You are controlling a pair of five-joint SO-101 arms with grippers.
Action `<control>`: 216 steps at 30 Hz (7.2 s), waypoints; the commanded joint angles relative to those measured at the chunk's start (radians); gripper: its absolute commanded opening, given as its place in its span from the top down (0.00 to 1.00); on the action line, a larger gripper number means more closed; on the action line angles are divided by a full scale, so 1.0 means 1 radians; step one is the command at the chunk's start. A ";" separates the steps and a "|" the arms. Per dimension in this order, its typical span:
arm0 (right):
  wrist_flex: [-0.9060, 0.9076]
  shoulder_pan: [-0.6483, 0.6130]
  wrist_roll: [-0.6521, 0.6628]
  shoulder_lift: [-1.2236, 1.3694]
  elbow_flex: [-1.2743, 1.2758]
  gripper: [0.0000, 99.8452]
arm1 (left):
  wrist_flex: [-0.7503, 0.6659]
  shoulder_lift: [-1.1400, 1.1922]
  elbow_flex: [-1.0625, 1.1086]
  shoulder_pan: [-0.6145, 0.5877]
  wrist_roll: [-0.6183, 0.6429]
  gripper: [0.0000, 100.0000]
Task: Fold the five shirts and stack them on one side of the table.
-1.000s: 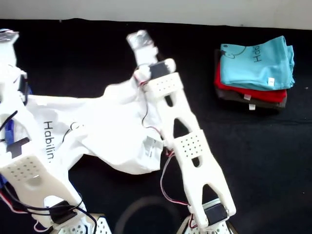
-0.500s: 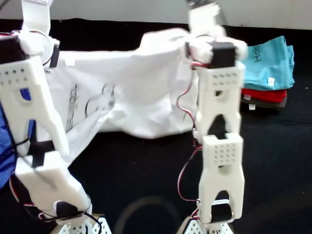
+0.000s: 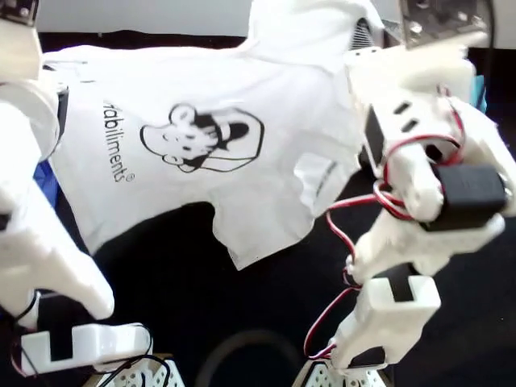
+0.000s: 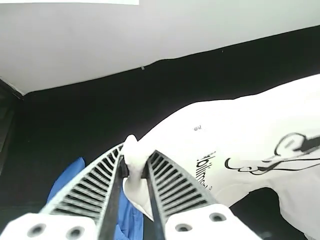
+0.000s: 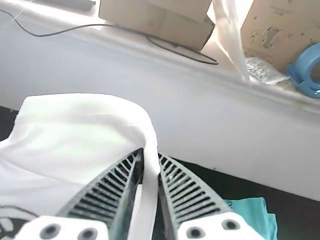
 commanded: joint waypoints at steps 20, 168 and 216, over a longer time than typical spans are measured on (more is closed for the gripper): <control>0.007 0.076 0.166 -0.343 -0.082 0.99 | -0.037 -0.156 0.309 -0.035 0.008 0.99; -0.478 -0.067 -0.075 -0.024 1.690 0.99 | -0.281 0.479 1.013 0.019 -0.071 0.99; 0.013 -0.016 -0.069 0.817 -0.022 0.99 | -0.183 0.854 0.506 -0.048 0.000 0.99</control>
